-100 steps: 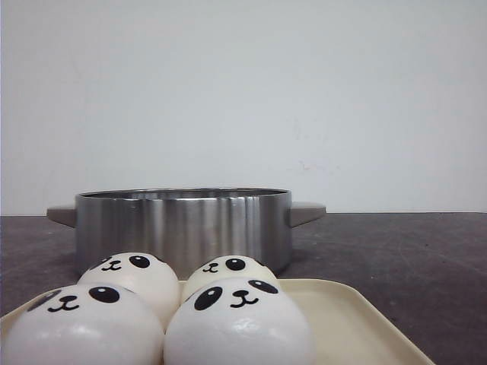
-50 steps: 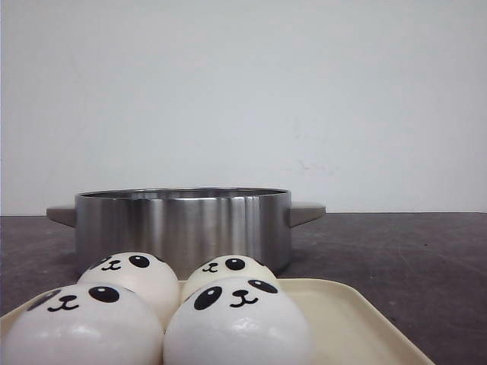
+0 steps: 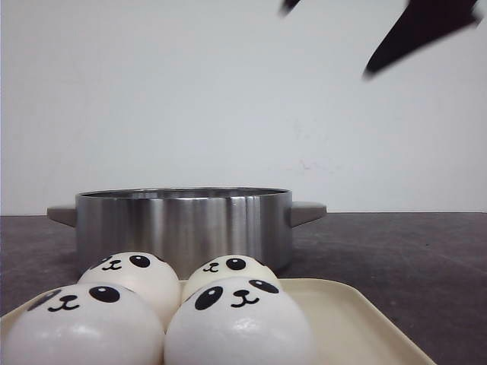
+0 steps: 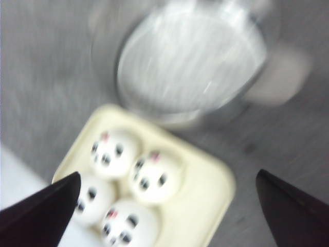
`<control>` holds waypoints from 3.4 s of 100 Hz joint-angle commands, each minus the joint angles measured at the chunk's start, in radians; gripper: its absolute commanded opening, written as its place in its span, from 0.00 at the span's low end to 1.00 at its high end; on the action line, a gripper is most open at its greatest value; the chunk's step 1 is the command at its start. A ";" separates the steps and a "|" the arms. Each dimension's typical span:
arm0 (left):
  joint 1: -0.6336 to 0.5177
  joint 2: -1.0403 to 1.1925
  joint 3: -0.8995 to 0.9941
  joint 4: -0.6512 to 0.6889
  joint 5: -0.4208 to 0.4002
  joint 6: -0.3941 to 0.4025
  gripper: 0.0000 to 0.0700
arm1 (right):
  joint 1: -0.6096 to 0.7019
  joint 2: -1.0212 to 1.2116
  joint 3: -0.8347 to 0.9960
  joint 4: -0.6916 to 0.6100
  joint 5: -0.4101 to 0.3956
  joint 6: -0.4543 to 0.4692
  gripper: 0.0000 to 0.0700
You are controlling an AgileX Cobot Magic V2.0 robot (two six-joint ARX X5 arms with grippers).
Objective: Steam buns
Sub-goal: 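Reach the right gripper down and grasp the farther panda bun, then lift the bun with the right gripper and carry it over the pot, then lower the bun into the steel pot and open the right gripper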
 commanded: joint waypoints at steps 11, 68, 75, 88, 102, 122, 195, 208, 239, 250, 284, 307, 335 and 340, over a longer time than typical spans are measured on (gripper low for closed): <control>-0.015 0.007 0.013 0.006 -0.006 0.009 0.74 | 0.108 0.142 0.014 -0.005 0.002 0.080 1.00; -0.034 0.007 0.013 0.005 -0.006 0.005 0.74 | 0.152 0.477 0.014 0.046 -0.059 0.137 1.00; -0.036 0.007 0.013 0.004 -0.006 0.005 0.74 | 0.152 0.496 0.014 0.076 -0.064 0.153 1.00; -0.036 0.007 0.013 -0.011 -0.006 0.005 0.74 | 0.151 0.510 0.014 0.121 -0.047 0.174 1.00; -0.036 0.007 0.013 -0.023 -0.007 0.006 0.74 | 0.151 0.523 0.014 0.148 -0.002 0.178 1.00; -0.036 0.007 0.013 -0.022 -0.007 0.005 0.74 | 0.150 0.562 0.014 0.146 0.005 0.179 0.82; -0.045 0.007 0.013 -0.039 -0.010 0.006 0.74 | 0.173 0.418 0.016 0.060 0.084 0.143 0.00; -0.049 0.007 0.013 -0.038 -0.010 0.005 0.74 | 0.195 0.287 0.027 -0.006 0.086 0.143 0.00; -0.059 0.009 0.013 -0.023 -0.016 0.005 0.74 | 0.192 0.117 0.185 -0.023 0.238 -0.031 0.00; -0.070 0.011 0.013 -0.001 -0.022 0.005 0.74 | 0.159 0.163 0.275 -0.008 0.262 -0.175 0.00; -0.074 0.019 0.013 0.005 -0.025 0.005 0.74 | 0.030 0.480 0.467 0.047 0.238 -0.354 0.00; -0.074 0.019 0.013 -0.001 -0.025 0.005 0.74 | -0.036 0.676 0.475 0.200 0.141 -0.349 0.00; -0.074 0.022 0.013 -0.017 -0.028 0.005 0.74 | -0.063 0.829 0.475 0.286 0.133 -0.346 0.00; -0.074 0.023 0.013 -0.017 -0.028 0.005 0.74 | -0.070 0.845 0.475 0.285 0.135 -0.345 0.00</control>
